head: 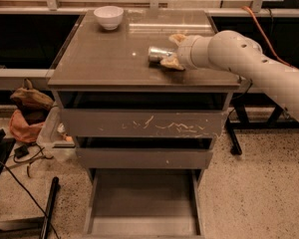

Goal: Pick redbull can from bottom drawer and place on counter

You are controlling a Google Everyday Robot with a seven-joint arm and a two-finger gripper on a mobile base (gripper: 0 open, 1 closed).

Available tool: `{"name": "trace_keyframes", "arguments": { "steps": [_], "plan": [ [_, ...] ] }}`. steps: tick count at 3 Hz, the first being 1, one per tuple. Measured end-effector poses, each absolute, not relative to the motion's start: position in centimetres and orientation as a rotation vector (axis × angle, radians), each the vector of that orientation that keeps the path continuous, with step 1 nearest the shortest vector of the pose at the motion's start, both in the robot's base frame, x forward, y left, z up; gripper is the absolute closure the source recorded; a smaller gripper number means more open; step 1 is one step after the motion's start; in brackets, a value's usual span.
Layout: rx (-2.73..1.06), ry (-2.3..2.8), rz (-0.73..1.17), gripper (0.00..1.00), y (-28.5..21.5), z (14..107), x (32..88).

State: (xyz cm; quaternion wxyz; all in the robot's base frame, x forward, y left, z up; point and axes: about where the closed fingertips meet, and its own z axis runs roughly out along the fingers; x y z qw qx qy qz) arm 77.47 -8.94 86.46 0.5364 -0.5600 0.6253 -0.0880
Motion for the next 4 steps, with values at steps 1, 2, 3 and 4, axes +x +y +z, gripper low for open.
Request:
{"name": "trace_keyframes", "arguments": {
  "steps": [1, 2, 3, 4],
  "plan": [
    [-1.333, 1.489, -0.21, 0.0, -8.9, 86.5, 77.5],
    [-1.333, 1.489, -0.209, 0.0, -8.9, 86.5, 77.5],
    [-1.333, 1.489, -0.21, 0.0, -8.9, 86.9, 77.5],
    [-1.299, 1.513, -0.336, 0.0, -12.0, 89.9, 75.7]
  ]
}}
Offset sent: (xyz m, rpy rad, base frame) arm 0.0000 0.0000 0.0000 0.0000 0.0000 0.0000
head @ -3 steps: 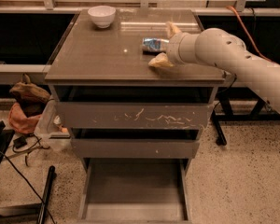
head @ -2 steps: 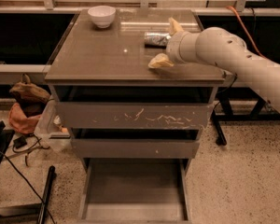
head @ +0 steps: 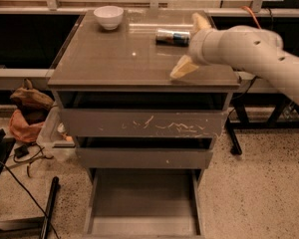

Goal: Pick redbull can from bottom drawer and place on counter

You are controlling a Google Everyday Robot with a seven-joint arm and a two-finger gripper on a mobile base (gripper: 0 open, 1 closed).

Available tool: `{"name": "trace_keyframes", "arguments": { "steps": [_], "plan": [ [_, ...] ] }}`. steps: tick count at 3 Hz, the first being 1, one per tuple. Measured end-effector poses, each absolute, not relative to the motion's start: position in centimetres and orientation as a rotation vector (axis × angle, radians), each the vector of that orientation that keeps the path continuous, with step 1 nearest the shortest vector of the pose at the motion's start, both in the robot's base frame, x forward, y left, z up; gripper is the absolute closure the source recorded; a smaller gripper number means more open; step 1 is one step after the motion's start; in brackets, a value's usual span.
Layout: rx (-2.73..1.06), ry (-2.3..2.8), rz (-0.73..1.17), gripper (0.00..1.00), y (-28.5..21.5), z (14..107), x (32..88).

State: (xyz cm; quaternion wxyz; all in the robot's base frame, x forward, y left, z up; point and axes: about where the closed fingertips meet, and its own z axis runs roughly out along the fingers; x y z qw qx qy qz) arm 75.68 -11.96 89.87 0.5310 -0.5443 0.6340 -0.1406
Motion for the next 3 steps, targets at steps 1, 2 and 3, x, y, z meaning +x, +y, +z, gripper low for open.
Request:
{"name": "trace_keyframes", "arguments": {
  "steps": [1, 2, 3],
  "plan": [
    [-1.259, 1.515, -0.502, 0.0, -14.9, 94.7, 72.2],
    [-1.205, 1.517, -0.698, 0.0, -21.1, 98.7, 67.2],
    [-1.106, 1.506, -0.85, 0.0, -25.7, 106.2, 60.7]
  ]
}}
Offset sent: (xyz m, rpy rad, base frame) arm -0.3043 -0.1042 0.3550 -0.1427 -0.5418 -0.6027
